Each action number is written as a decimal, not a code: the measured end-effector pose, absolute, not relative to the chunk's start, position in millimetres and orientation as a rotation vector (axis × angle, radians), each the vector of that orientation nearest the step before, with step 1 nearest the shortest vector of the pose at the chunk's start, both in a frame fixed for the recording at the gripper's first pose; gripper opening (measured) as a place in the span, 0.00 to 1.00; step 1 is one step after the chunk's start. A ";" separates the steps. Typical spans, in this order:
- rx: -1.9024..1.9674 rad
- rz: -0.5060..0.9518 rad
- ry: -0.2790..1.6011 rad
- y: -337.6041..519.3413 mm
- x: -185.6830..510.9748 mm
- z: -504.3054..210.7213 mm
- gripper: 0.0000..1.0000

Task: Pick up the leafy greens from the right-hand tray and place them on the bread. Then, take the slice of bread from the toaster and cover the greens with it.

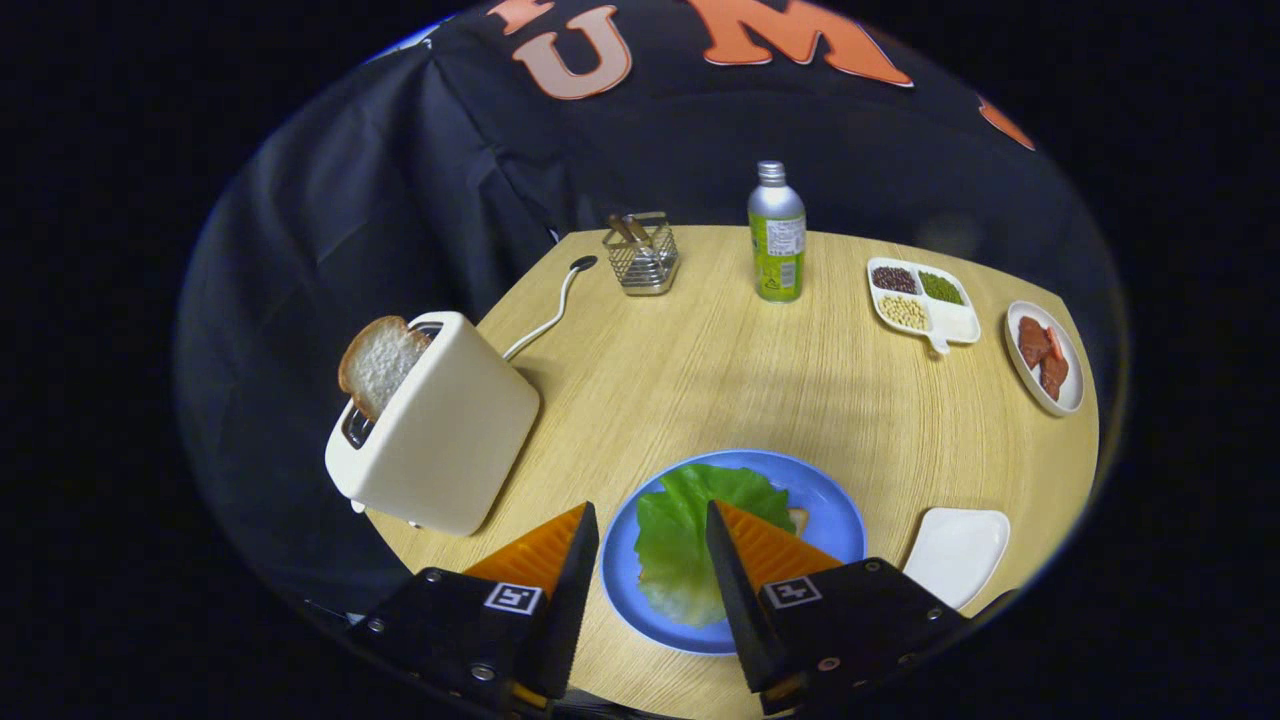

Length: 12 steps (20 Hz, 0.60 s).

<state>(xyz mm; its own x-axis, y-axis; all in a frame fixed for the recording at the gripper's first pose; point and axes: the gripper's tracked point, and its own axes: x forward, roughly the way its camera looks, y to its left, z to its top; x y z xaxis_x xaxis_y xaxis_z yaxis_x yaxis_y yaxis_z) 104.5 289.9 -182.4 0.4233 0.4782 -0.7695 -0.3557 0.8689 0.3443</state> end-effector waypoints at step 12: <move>0.030 0.566 1.025 366.2 108.1 -99.5 0.99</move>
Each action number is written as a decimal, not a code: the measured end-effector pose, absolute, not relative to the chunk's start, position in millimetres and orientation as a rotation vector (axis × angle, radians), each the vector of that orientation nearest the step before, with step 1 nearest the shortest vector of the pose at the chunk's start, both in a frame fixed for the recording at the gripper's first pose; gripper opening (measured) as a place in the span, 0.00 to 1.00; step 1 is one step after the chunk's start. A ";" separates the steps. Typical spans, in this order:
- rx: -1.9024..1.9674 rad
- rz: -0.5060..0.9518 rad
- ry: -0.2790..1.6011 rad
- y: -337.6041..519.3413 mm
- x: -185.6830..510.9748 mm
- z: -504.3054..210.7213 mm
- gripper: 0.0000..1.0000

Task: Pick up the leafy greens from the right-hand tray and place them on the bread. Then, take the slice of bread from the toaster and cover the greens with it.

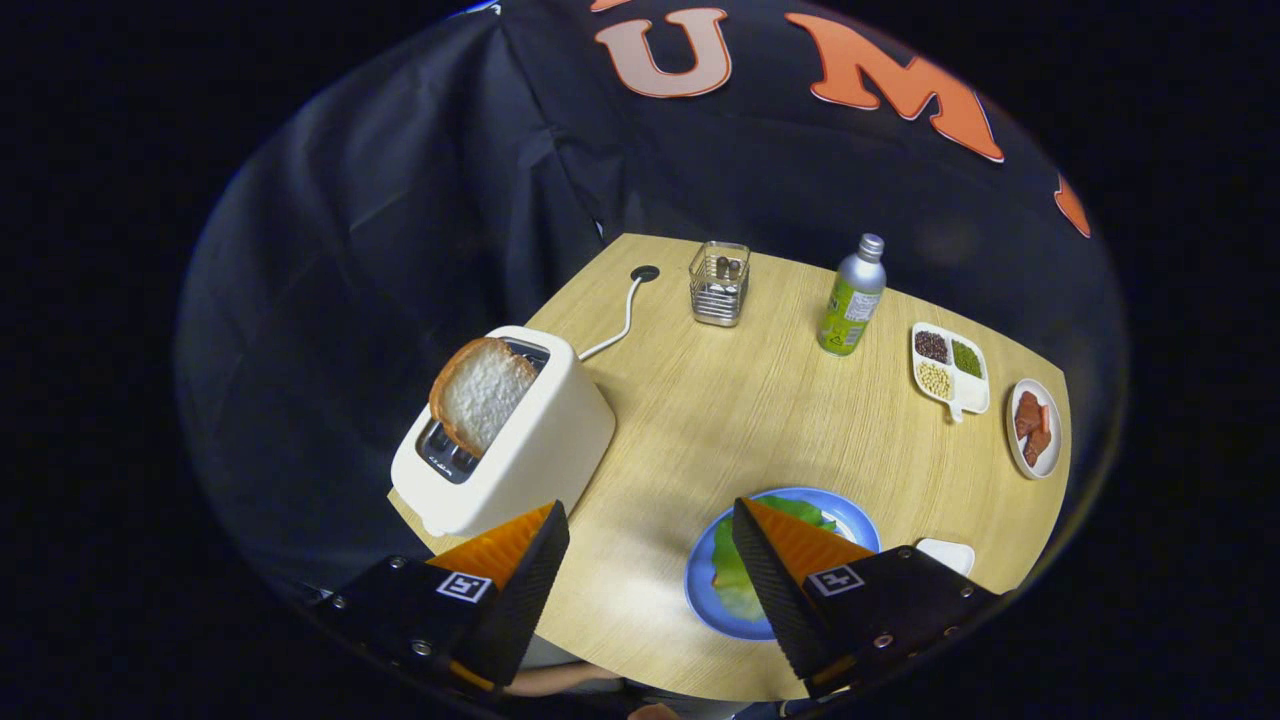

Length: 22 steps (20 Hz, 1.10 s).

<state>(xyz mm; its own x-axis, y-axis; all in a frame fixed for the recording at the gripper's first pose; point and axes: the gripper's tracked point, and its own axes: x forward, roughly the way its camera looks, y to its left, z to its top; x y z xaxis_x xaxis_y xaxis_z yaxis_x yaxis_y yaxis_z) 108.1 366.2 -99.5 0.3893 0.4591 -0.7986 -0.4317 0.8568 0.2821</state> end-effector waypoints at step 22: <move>0.033 0.573 1.085 499.3 125.6 -78.8 0.94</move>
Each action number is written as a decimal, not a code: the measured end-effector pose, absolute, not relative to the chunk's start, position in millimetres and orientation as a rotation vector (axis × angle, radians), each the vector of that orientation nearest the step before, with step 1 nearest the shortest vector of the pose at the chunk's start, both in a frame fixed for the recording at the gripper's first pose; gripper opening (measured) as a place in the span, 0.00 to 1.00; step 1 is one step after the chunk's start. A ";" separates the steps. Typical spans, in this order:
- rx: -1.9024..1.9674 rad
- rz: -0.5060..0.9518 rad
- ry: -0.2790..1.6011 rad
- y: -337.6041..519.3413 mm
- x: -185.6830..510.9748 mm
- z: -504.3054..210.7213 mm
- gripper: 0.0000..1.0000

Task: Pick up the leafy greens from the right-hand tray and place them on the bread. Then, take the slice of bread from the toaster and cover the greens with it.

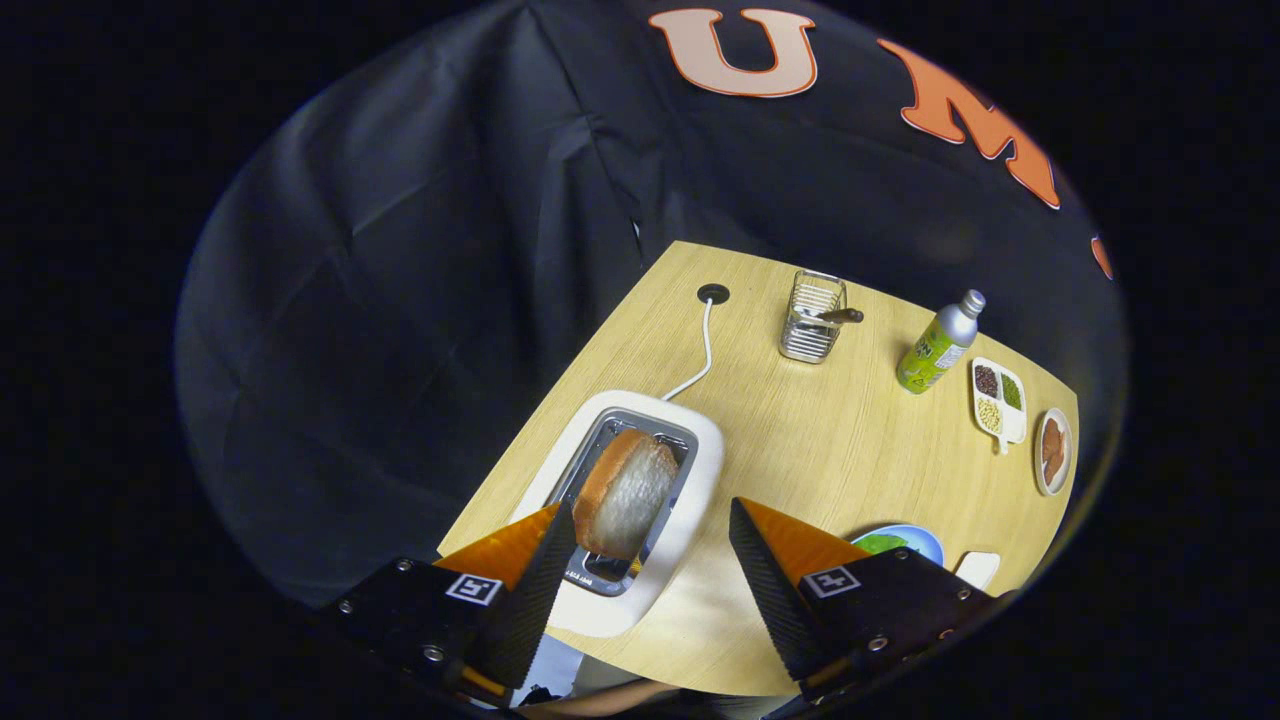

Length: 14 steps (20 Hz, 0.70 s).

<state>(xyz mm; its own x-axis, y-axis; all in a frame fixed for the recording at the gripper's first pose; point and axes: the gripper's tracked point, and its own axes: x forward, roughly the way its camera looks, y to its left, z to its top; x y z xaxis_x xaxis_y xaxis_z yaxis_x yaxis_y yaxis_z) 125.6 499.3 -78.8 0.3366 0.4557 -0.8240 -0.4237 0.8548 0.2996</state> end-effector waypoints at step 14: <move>0.059 0.534 1.133 524.3 134.1 -93.4 0.79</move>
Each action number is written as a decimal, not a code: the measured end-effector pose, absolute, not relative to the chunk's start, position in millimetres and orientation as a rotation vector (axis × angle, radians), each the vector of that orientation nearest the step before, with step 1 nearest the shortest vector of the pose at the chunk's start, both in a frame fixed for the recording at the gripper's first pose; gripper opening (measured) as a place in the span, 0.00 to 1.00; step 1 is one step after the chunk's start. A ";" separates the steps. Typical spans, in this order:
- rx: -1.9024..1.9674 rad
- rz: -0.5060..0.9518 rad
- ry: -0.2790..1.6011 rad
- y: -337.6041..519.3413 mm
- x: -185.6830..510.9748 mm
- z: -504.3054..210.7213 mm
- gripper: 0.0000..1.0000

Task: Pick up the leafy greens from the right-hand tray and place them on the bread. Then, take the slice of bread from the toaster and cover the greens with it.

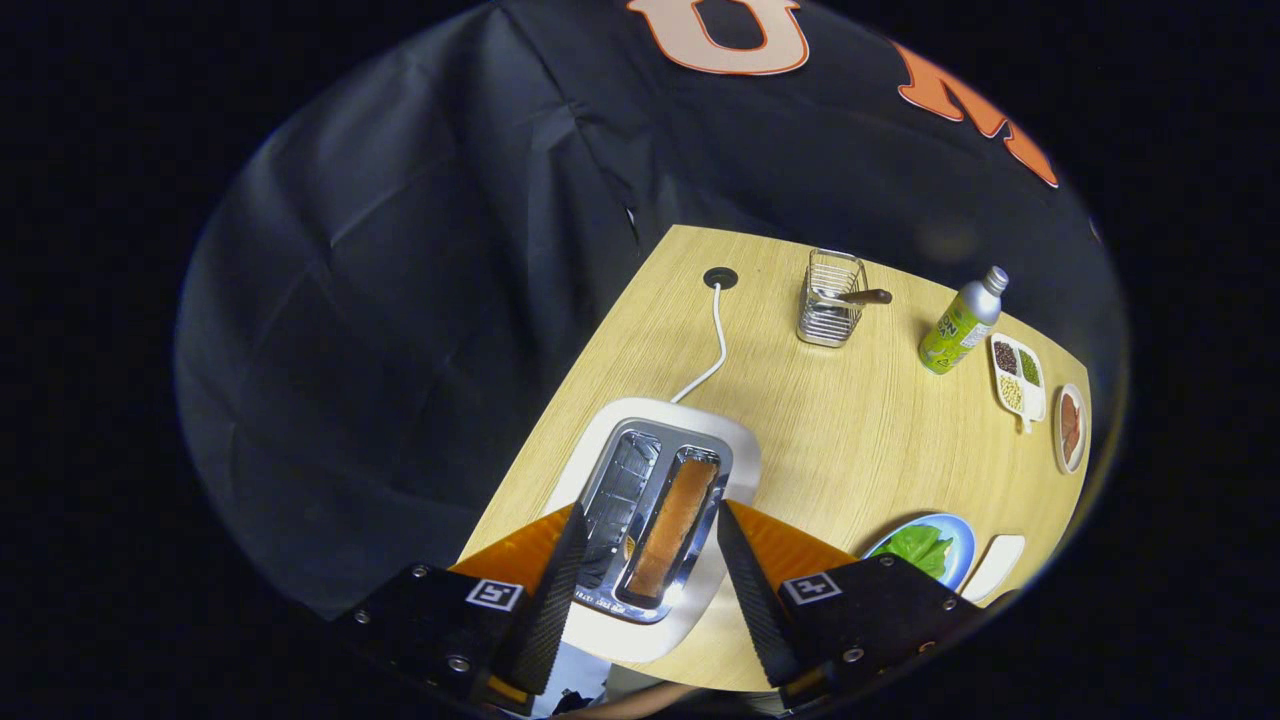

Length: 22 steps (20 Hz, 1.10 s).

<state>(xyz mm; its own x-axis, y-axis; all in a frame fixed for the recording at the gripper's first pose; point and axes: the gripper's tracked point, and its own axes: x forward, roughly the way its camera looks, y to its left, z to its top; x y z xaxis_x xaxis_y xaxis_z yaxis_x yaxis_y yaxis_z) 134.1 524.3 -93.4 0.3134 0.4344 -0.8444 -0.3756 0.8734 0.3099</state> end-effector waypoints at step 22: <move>0.298 0.561 1.139 488.1 129.7 -79.3 0.08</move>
